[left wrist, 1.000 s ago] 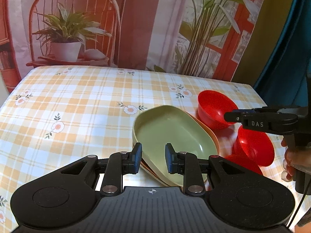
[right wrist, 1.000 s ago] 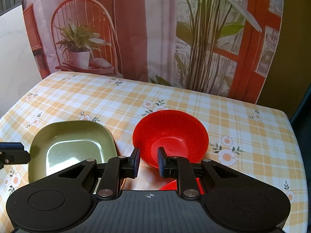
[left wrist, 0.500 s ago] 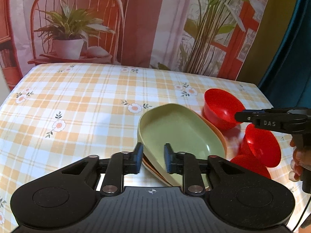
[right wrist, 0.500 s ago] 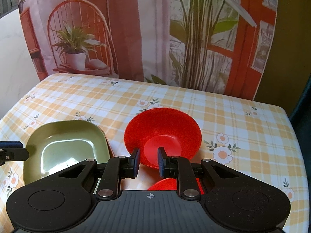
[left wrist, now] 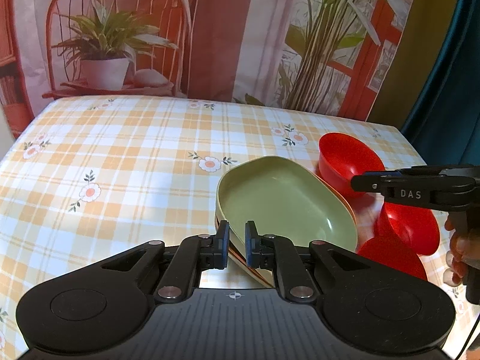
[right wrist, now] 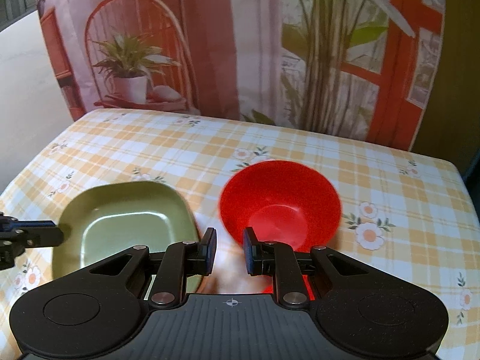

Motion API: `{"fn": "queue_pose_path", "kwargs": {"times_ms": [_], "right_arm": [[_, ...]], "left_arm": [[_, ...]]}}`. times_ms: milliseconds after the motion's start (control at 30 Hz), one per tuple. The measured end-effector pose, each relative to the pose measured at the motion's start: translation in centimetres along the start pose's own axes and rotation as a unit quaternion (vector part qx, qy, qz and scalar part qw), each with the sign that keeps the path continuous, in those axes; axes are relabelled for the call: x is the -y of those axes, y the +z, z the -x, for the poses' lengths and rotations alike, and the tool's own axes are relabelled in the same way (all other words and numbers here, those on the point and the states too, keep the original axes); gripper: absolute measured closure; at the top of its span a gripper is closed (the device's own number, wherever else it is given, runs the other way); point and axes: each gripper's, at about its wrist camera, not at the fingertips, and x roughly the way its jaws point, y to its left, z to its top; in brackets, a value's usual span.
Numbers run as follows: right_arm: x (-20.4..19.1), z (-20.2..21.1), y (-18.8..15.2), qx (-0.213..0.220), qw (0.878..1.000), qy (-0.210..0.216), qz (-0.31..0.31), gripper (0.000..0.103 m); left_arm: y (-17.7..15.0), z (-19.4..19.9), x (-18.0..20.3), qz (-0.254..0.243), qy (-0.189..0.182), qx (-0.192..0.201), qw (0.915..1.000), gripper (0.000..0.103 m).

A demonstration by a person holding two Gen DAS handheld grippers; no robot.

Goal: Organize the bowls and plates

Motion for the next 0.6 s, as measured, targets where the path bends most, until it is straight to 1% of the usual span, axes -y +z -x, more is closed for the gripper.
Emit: {"fn": "queue_pose_path", "kwargs": {"times_ms": [100,300,467,600], "right_arm": [[-0.8,-0.3,0.1,-0.005,1.0,0.004,0.01,0.085],[-1.2,-0.7,0.1,-0.009,1.0,0.001,0.013,0.085],[-0.7,-0.6,0.1,-0.007,1.0,-0.004,0.01,0.085],[0.2,-0.1,0.1,-0.002,1.0,-0.009,0.003,0.085]], "left_arm": [[-0.2,-0.1,-0.1,0.006,-0.006,-0.006,0.9999,0.09],[-0.6,-0.3,0.2,0.003,-0.004,-0.007,1.0,0.089],[-0.8,-0.5,0.3,-0.002,-0.002,-0.007,1.0,0.089],[-1.0,-0.9,0.3,-0.003,-0.003,-0.015,0.9999,0.089]]}}
